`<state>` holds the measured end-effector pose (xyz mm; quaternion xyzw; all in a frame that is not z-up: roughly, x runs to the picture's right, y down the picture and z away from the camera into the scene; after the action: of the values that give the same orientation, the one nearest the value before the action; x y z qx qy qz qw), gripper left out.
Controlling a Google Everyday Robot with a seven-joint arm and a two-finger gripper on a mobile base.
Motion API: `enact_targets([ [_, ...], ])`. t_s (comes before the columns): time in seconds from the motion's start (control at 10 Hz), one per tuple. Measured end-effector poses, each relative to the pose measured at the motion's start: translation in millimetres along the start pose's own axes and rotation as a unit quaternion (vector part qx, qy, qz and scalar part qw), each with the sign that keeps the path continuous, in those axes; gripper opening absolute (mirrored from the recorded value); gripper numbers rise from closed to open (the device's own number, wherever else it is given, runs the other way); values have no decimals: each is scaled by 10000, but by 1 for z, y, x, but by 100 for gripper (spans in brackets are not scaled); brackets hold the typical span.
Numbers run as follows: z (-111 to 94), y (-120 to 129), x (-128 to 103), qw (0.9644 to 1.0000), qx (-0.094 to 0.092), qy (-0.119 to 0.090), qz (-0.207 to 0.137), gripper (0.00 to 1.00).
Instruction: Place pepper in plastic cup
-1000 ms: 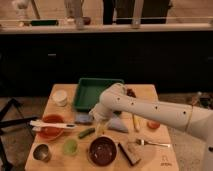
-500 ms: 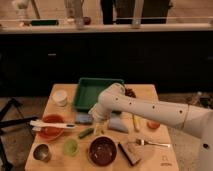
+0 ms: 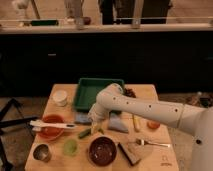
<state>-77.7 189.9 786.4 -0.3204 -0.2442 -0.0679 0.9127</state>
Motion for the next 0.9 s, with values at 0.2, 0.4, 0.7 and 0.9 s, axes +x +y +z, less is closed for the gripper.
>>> enact_targets([
  [0.2, 21, 3, -1, 9998, -195, -60, 12, 65],
  [0.4, 32, 4, 0, 9995, -299, -85, 41, 62],
  [0.7, 36, 4, 0, 9993, -335, -102, 97, 43],
  [0.9, 37, 4, 2, 9992, -337, -111, 159, 43],
])
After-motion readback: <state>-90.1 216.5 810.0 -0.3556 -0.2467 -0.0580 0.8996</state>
